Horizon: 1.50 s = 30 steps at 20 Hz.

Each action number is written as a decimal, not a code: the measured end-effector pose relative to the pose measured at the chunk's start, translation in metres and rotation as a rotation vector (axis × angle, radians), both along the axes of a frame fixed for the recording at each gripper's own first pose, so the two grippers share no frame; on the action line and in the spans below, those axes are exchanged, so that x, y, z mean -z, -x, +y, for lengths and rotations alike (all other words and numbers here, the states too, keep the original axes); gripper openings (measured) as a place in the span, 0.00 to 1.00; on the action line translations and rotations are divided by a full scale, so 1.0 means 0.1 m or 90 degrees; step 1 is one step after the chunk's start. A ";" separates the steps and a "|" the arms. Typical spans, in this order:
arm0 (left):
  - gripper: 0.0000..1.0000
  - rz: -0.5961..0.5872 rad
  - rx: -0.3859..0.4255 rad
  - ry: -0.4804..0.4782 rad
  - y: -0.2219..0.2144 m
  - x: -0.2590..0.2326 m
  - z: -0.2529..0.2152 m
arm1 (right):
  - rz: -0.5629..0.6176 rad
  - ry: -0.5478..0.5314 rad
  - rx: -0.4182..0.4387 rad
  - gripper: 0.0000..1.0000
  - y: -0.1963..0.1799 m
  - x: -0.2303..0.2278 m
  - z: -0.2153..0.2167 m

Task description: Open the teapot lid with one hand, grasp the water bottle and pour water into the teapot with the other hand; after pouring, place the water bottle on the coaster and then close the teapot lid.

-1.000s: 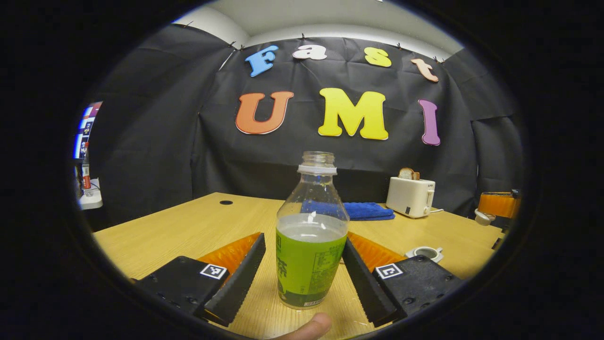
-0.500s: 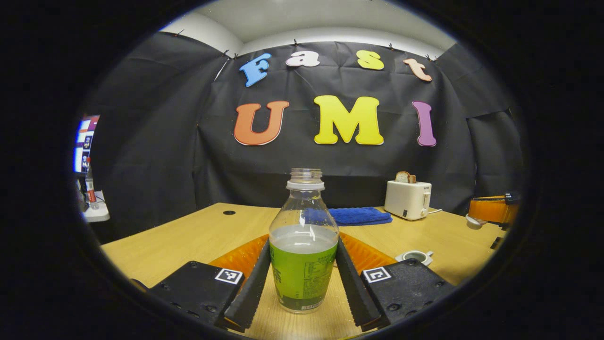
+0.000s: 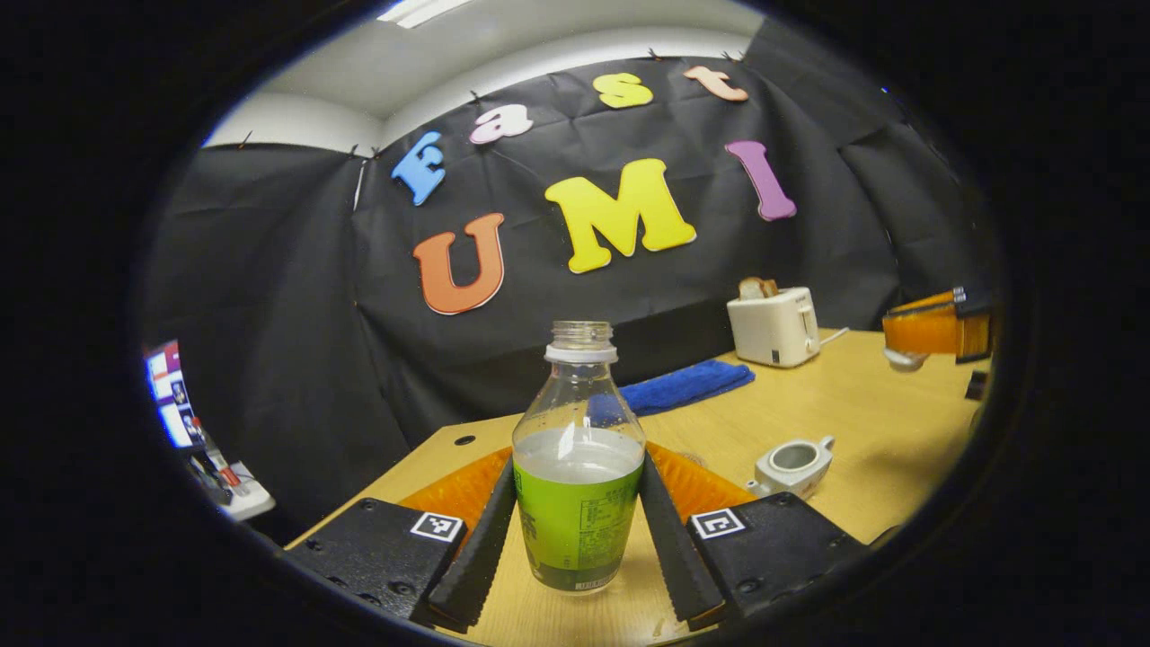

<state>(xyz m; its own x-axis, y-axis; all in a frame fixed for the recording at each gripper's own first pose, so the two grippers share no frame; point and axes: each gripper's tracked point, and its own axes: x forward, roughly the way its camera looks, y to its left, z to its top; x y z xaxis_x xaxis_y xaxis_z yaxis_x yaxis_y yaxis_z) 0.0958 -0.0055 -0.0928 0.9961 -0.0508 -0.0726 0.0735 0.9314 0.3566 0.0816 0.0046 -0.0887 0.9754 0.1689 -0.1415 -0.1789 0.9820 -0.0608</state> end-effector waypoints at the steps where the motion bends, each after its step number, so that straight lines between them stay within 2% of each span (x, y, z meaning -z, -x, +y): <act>1: 0.77 0.010 0.000 -0.036 -0.01 0.04 0.00 | 0.000 -0.001 0.004 0.00 -0.01 -0.01 -0.04; 8: 0.76 0.101 0.034 -0.311 -0.11 0.47 -0.21 | 0.001 -0.026 0.018 0.00 -0.02 -0.13 -0.28; 10: 0.76 0.104 0.042 -0.372 -0.14 0.55 -0.28 | 0.008 -0.021 0.023 0.00 -0.03 -0.10 -0.32; 16: 0.76 0.130 0.039 -0.505 -0.21 0.63 -0.34 | -0.001 -0.003 0.019 0.00 -0.02 -0.16 -0.38; 19: 0.76 0.124 0.037 -0.595 -0.26 0.57 -0.38 | -0.004 0.004 0.029 0.00 -0.03 -0.18 -0.48; 22: 0.76 0.107 0.050 -0.683 -0.26 0.55 -0.47 | -0.003 0.016 0.043 0.00 -0.05 -0.17 -0.58; 24: 0.76 0.103 0.063 -0.724 -0.21 0.52 -0.57 | 0.000 0.023 0.054 0.00 -0.07 -0.16 -0.66; 25: 0.73 0.101 0.070 -0.747 -0.19 0.50 -0.61 | 0.001 0.022 0.056 0.00 -0.07 -0.16 -0.69; 30: 0.76 0.090 0.081 -0.858 -0.16 0.43 -0.71 | -0.001 0.021 0.063 0.00 -0.08 -0.19 -0.77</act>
<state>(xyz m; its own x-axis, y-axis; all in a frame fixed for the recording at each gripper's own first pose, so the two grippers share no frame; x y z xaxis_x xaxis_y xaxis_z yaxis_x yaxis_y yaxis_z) 0.1122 -0.0765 -0.1355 0.9697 0.0502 -0.2390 0.2439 -0.1466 0.9587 0.0892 -0.0726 -0.0699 0.9873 0.0666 -0.1445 -0.0805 0.9924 -0.0930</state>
